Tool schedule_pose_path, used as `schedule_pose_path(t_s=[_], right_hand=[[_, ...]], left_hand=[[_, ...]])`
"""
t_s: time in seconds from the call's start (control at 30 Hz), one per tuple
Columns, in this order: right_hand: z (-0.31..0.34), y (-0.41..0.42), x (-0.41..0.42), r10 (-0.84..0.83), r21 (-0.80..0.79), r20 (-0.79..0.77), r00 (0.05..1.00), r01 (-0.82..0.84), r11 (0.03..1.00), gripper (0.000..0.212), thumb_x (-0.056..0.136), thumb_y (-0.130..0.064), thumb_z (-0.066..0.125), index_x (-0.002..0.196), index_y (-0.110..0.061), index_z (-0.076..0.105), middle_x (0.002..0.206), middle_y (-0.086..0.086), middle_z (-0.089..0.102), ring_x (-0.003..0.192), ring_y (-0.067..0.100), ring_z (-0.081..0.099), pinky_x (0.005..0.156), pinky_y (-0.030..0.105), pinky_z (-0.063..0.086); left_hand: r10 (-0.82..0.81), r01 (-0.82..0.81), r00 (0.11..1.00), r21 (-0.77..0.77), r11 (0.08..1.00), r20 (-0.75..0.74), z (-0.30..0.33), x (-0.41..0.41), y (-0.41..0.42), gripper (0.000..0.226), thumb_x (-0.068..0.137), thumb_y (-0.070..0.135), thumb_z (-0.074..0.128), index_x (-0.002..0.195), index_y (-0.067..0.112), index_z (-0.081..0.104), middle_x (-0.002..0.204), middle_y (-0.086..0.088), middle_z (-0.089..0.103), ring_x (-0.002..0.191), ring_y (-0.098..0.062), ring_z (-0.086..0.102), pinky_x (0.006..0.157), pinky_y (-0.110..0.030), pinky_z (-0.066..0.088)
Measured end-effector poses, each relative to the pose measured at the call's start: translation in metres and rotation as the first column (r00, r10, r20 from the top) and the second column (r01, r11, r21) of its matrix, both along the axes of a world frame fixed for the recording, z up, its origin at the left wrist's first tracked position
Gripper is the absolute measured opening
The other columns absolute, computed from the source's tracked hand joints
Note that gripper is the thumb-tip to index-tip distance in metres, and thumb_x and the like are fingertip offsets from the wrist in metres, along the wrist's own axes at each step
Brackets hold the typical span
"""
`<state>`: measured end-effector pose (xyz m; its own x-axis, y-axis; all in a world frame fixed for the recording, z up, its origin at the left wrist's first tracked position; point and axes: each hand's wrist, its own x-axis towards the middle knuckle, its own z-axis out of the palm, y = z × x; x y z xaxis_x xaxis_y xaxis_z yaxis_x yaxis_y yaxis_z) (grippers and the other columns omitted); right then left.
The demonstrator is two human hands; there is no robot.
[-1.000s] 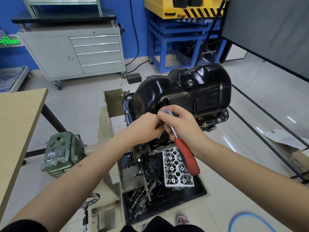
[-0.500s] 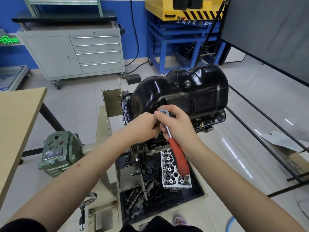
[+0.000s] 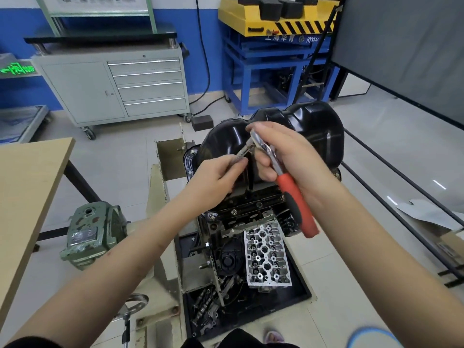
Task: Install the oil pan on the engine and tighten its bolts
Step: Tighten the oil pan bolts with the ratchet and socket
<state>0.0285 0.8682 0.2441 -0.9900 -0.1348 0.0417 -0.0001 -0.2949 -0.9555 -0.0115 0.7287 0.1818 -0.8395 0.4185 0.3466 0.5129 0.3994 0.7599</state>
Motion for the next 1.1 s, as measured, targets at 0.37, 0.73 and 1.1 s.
schedule_pose_path(t_s=[0.37, 0.73, 1.1], right_hand=[[-0.131, -0.039, -0.008, 0.178, 0.998, -0.033, 0.983, 0.024, 0.051, 0.033, 0.09, -0.044, 0.05, 0.105, -0.015, 0.058, 0.098, 0.005, 0.063, 0.093, 0.025, 0.059, 0.069, 0.03, 0.041], [-0.155, -0.055, -0.014, 0.249, 0.943, -0.306, 0.919, 0.329, -0.054, 0.028, 0.095, -0.036, 0.041, 0.103, -0.011, 0.051, 0.103, 0.005, 0.058, 0.091, 0.029, 0.061, 0.058, 0.029, 0.031], [-0.151, -0.05, -0.018, 0.216, 0.958, -0.281, 0.935, 0.288, -0.002, 0.023, 0.096, -0.027, 0.04, 0.11, -0.011, 0.049, 0.106, 0.004, 0.061, 0.096, 0.029, 0.059, 0.063, 0.029, 0.032]], left_hand=[[0.28, -0.366, 0.925, 0.405, 0.838, 0.257, -0.023, -0.019, -0.044, 0.05, 0.077, 0.062, 0.044, 0.046, 0.024, 0.038, 0.041, 0.01, 0.028, 0.042, -0.015, 0.025, 0.046, -0.036, 0.021], [0.296, -0.411, 0.905, 0.447, 0.795, 0.305, -0.032, -0.015, -0.058, 0.047, 0.075, 0.06, 0.047, 0.046, 0.027, 0.03, 0.048, -0.002, 0.023, 0.043, -0.016, 0.02, 0.047, -0.03, 0.015], [0.288, -0.39, 0.915, 0.432, 0.813, 0.284, -0.039, -0.019, -0.061, 0.053, 0.076, 0.063, 0.047, 0.049, 0.023, 0.025, 0.051, -0.006, 0.02, 0.046, -0.017, 0.019, 0.048, -0.031, 0.016]])
